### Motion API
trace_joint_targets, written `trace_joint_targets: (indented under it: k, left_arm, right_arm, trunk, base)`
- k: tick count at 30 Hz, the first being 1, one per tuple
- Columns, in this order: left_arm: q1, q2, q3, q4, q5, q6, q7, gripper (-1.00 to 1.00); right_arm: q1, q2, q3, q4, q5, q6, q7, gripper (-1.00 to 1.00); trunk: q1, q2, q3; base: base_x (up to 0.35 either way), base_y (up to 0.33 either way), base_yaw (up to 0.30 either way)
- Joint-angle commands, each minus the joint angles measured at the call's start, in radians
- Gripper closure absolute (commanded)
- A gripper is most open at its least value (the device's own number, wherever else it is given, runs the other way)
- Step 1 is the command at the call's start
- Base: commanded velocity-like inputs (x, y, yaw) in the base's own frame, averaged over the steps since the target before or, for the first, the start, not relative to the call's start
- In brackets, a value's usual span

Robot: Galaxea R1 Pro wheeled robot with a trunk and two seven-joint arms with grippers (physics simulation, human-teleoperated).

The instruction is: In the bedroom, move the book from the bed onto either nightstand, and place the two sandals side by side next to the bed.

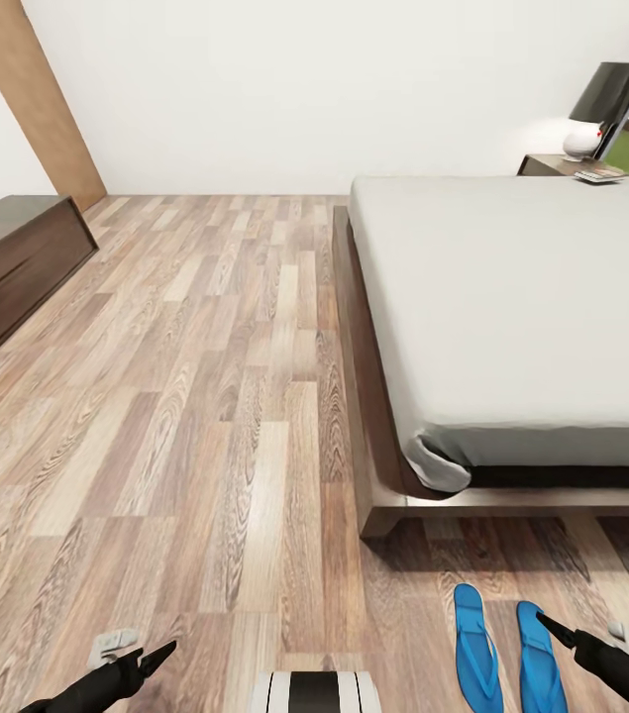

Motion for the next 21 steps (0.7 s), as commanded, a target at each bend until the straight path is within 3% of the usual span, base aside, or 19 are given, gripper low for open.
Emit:
trace_joint_targets:
  k: [1,12,21]
  left_arm:
    - [-0.001,0.0,-0.007,0.002,0.008,-0.005,-0.003,-1.0]
    - [-0.001,-0.001,-0.008,0.002,0.008,-0.005,0.0,-1.0]
    - [-0.001,-0.014,-0.008,0.002,0.006,-0.002,0.001,-1.0]
  right_arm:
    - [-0.001,0.0,0.008,0.001,-0.006,-0.005,0.002,-1.0]
    - [-0.001,0.0,0.008,0.001,-0.006,-0.004,0.003,-1.0]
    - [-0.001,0.005,0.008,0.001,-0.006,-0.02,0.001,-1.0]
  trunk:
    - [0.0,0.0,-0.001]
    - [0.0,0.0,-0.001]
    - [-0.004,0.002,0.034]
  base:
    - [0.0,0.0,0.0]
    - [0.0,0.0,0.0]
    - [0.0,0.0,0.0]
